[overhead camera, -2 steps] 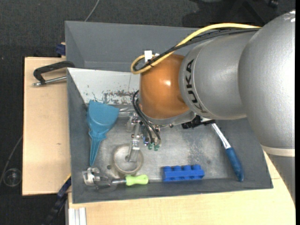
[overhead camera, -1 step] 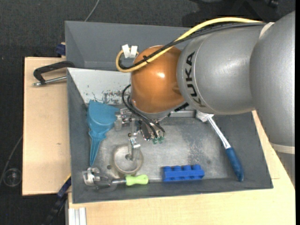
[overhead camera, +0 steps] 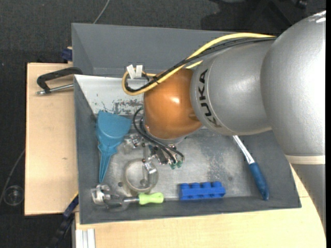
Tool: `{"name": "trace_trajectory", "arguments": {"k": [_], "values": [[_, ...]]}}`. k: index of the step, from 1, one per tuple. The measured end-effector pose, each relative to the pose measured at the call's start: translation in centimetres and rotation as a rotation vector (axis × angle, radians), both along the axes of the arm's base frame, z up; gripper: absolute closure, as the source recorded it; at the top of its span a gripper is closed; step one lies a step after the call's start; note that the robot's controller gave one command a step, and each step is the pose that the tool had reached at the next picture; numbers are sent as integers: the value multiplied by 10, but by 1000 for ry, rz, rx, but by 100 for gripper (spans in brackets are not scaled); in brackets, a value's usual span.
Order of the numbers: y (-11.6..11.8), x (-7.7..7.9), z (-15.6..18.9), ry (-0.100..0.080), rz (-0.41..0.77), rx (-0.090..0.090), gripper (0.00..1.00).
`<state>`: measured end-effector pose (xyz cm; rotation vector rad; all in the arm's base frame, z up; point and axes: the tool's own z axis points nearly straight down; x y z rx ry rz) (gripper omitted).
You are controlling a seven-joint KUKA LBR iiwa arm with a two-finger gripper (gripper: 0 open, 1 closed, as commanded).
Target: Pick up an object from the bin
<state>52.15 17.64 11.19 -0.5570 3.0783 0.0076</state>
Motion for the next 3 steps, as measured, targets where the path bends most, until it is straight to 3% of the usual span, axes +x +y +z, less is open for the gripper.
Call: {"name": "trace_trajectory", "arguments": {"k": [1,3], "values": [[-25,7,-29,10,-448,4,100],[-25,7,-29,10,-448,4,100]]}}
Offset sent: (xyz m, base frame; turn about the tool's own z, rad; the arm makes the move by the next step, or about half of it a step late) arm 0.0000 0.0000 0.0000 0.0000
